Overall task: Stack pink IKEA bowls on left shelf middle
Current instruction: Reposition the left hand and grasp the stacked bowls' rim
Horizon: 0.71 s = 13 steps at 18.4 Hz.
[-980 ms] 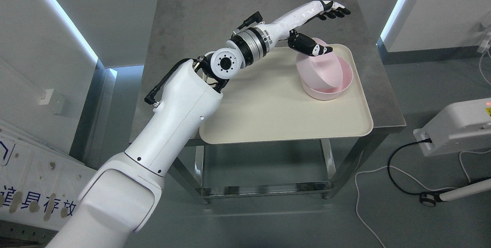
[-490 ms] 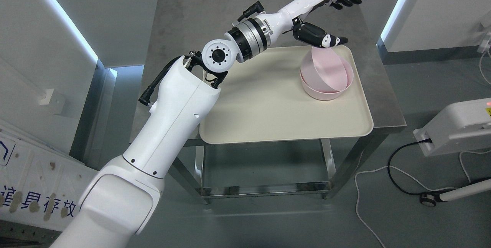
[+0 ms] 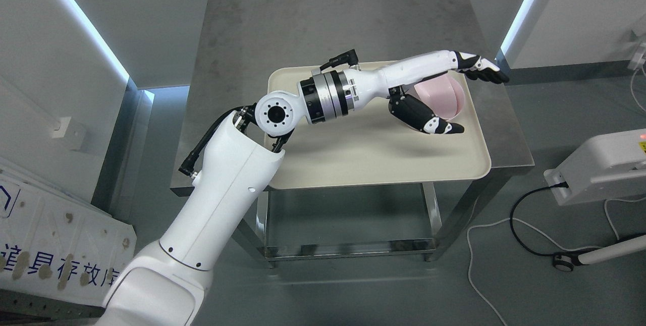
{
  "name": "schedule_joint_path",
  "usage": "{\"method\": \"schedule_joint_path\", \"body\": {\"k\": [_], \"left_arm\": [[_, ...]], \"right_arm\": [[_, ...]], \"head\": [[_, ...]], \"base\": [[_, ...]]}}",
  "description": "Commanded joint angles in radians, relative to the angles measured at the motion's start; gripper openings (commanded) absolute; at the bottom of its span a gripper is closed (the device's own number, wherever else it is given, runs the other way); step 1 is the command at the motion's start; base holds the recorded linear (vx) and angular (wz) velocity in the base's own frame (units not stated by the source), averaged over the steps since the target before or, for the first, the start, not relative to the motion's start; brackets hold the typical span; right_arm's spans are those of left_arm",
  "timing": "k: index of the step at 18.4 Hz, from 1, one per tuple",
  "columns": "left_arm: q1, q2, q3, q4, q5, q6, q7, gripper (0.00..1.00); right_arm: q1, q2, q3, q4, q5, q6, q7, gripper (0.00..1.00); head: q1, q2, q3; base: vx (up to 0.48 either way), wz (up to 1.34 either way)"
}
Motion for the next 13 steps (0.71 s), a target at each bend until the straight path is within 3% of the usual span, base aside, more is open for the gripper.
{"method": "schedule_joint_path", "body": {"k": [1,7,13], "left_arm": [[0.105,0.01,-0.006,-0.094,-0.29,-0.01,0.004,0.66],[0.111,0.003,0.066,0.018,-0.344,-0.01,0.082,0.66],[0.106,0.0,0.138,0.018,-0.343,-0.005,0.107,0.66]], "right_arm": [[0.0,-0.017,-0.005,-0.017,-0.002,0.001,0.0,1.0],[0.0,-0.017,-0.005,-0.017,-0.002,0.001,0.0,1.0],[0.0,-0.017,-0.005,-0.017,-0.002,0.001,0.0,1.0]], "head": [[0.0,0.0,0.0],[0.0,0.0,0.0],[0.0,0.0,0.0]], "base": [[0.0,0.0],[0.0,0.0],[0.0,0.0]]}}
